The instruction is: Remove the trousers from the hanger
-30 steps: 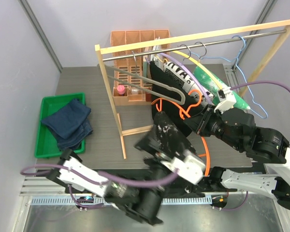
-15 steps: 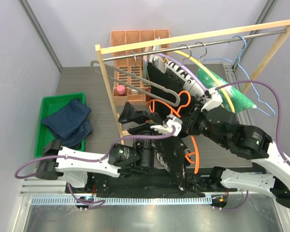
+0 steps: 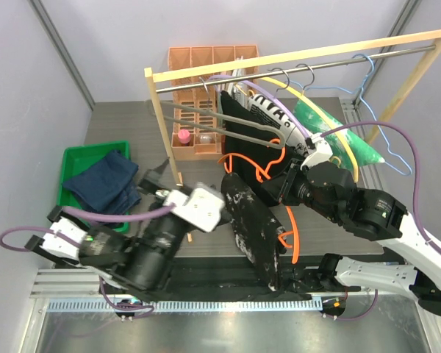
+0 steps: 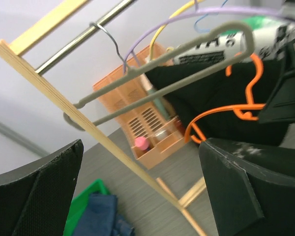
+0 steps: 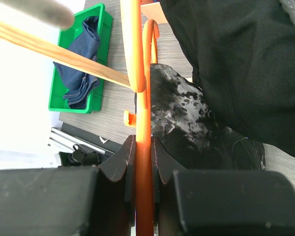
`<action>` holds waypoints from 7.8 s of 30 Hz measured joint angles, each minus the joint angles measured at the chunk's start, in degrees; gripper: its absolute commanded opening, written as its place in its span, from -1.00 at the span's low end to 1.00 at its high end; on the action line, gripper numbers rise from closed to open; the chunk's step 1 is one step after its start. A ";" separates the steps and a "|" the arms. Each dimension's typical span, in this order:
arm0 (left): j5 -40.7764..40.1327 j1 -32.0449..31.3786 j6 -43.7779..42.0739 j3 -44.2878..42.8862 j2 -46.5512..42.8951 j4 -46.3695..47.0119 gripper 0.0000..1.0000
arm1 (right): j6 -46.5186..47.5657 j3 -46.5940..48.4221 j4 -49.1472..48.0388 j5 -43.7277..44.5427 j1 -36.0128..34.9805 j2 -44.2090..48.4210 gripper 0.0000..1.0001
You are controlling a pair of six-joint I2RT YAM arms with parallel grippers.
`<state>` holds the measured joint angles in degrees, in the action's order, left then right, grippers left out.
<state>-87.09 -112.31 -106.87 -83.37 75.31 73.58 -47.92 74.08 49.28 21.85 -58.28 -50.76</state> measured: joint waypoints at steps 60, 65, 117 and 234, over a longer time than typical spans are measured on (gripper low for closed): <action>57.94 24.35 147.12 -15.69 7.02 -125.90 0.72 | -8.37 -1.77 0.26 10.16 -0.11 2.16 -0.98; 47.56 15.08 146.99 -20.33 11.67 -128.54 0.67 | -8.94 -1.79 0.33 10.91 -0.11 2.36 -0.98; 36.30 21.40 158.59 -9.99 17.90 -124.85 -0.99 | -10.73 -3.91 -0.48 12.52 -0.09 4.87 -0.98; 45.68 49.77 143.16 14.21 -26.80 -135.38 -0.99 | 11.74 -25.88 -4.26 7.58 -0.42 23.04 -0.98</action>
<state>-41.41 -62.54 36.29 -69.17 48.51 -61.80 -36.18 48.21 45.01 29.43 -58.70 -27.73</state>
